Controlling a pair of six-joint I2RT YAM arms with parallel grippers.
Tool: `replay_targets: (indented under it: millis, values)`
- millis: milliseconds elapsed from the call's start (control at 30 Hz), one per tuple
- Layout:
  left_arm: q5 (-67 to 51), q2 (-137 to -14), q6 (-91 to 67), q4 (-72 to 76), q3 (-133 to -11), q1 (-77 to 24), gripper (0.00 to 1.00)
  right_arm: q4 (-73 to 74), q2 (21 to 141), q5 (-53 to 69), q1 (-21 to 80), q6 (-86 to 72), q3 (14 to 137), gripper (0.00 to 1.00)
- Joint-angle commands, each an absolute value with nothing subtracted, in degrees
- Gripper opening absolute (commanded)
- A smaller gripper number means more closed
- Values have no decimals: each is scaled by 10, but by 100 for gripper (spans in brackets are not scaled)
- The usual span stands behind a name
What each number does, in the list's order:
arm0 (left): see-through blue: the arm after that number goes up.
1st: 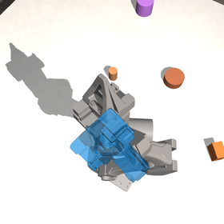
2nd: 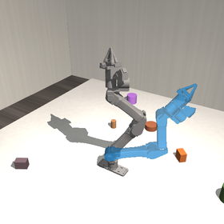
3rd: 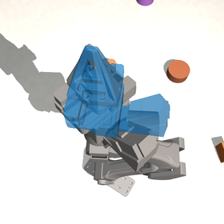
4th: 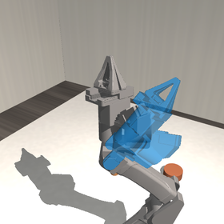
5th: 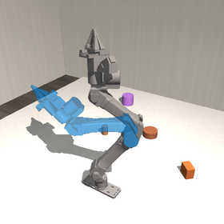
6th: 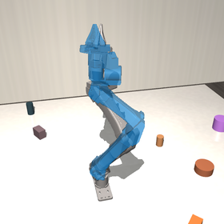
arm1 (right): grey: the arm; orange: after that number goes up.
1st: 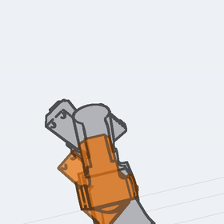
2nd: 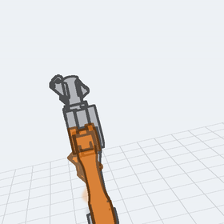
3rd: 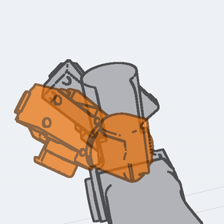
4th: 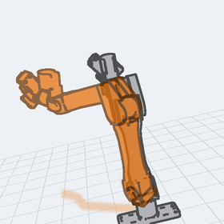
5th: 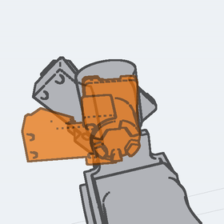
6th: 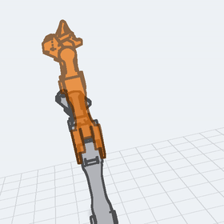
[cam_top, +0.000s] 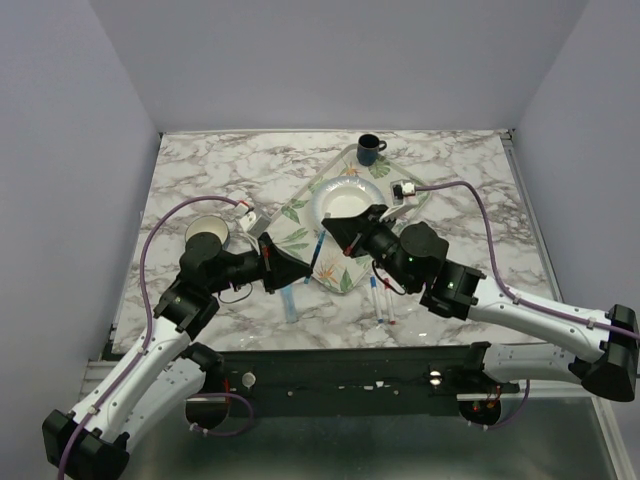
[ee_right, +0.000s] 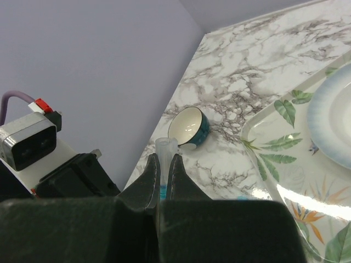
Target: Insert the pens into the pen caps
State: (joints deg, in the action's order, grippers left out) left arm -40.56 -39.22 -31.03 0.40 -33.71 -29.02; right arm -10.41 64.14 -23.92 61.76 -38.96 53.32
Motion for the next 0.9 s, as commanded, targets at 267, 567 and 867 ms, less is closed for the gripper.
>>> replay_targets:
  millis: [267,567,867]
  values:
    - [-380,-379,-301,4,-346,-292,0,-157,642,-192,616,-437,472,1]
    - [-366,-375,-305,4,-346,-292,0,-186,630,-190,621,-441,447,13]
    - [-363,-372,-307,9,-345,-292,0,-200,624,-164,631,-415,443,44]
